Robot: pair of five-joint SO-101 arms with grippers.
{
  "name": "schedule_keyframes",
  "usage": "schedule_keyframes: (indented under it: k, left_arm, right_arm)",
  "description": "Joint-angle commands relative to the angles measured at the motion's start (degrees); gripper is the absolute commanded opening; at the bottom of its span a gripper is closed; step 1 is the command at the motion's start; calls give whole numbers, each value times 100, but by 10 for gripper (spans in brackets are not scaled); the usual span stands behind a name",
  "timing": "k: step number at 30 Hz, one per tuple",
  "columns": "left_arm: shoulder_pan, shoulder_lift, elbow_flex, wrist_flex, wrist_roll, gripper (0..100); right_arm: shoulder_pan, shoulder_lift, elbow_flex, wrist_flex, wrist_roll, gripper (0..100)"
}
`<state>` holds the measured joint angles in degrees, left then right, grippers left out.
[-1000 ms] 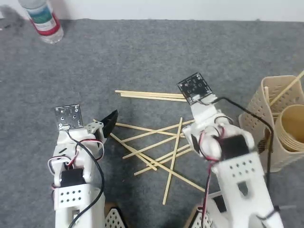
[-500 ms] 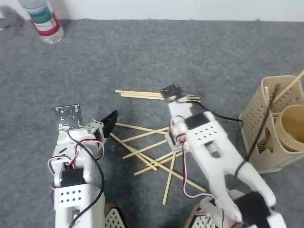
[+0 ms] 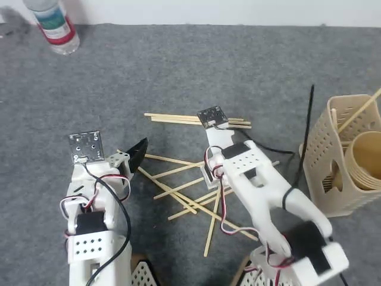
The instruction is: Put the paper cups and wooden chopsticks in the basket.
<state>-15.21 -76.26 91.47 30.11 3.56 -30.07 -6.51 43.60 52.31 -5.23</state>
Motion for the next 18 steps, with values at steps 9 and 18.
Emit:
schedule_keyframes:
  k: [9,18]
  left_arm:
    - [62,-62,-22,-123,-88,386]
    - [62,-62,-22,-123,-88,386]
  right_arm:
    - [-31,259,-360,-365,-44,78]
    - [-13,277,-343,-391,501,8]
